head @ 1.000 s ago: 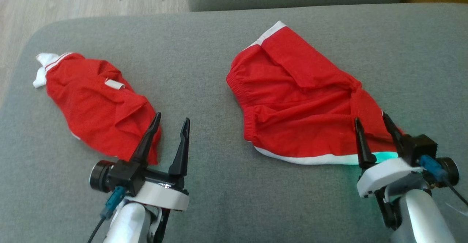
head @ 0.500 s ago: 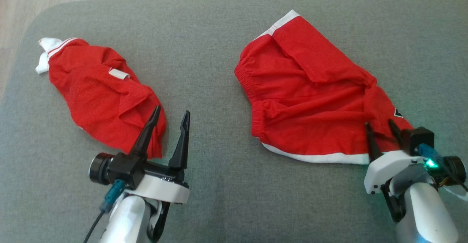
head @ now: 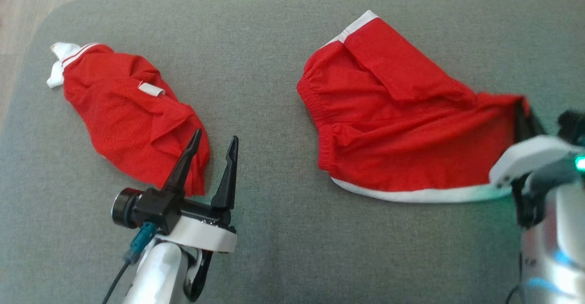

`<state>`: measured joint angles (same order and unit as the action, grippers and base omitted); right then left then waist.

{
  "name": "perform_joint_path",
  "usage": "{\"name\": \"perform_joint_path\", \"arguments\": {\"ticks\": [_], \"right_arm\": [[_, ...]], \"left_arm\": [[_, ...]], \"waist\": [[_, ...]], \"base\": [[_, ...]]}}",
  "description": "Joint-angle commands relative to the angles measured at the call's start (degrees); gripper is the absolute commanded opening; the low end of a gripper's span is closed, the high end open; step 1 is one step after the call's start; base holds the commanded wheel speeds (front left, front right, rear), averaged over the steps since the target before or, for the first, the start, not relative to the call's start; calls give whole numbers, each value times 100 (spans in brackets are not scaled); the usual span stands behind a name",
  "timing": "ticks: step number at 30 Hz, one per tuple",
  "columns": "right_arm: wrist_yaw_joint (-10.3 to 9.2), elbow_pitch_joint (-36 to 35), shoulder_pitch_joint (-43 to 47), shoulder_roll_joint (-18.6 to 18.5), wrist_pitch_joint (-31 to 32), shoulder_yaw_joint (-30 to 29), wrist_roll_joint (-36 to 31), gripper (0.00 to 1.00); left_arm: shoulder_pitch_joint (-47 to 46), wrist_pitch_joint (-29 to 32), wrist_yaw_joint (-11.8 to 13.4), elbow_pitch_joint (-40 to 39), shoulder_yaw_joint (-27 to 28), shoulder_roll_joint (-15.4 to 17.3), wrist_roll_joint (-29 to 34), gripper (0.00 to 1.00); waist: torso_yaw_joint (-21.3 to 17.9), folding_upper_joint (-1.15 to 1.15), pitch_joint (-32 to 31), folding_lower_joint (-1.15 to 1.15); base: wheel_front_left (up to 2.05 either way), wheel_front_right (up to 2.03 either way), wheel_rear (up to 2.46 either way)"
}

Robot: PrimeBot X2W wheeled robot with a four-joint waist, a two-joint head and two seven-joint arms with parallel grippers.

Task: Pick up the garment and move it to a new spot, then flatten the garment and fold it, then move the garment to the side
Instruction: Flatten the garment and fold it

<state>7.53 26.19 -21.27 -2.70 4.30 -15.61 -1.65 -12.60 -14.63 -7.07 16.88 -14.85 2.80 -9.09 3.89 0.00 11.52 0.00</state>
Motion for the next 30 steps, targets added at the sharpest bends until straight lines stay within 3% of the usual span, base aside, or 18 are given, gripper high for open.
{"name": "perform_joint_path", "arguments": {"ticks": [1,3,4,5,13,22,30], "right_arm": [[-4,-235,-279,-18,54,79,-8,0],[-4,-228,-479,-46,285,-107,-47,0],[-4,-231,-577,-90,344,-196,-109,69],[-4,-231,-681,-128,362,-309,-156,100],[-4,-212,-1010,-174,-188,-734,-551,100],[-4,-453,36,-24,-1186,381,109,100],[-4,-732,1179,-20,-1495,1059,907,100]], "left_arm": [[-217,-37,6,-146,160,8,-22,100],[-239,-37,6,-148,147,8,-31,100],[-253,-37,6,-148,138,8,-38,100],[-268,-37,8,-150,127,8,-48,100],[-307,-37,49,-173,103,8,-118,100],[-205,-37,63,-251,105,8,-104,100],[-68,-37,59,-238,27,8,-137,100]], "waist": [[14,0,12,0],[41,0,32,0],[59,0,43,0],[81,0,56,0],[163,0,15,0],[-56,0,-268,0],[-284,0,-487,0]], "base": [[0,0,0],[0,0,0],[0,0,0],[0,0,0],[0,0,0],[0,0,0],[0,0,0]]}}
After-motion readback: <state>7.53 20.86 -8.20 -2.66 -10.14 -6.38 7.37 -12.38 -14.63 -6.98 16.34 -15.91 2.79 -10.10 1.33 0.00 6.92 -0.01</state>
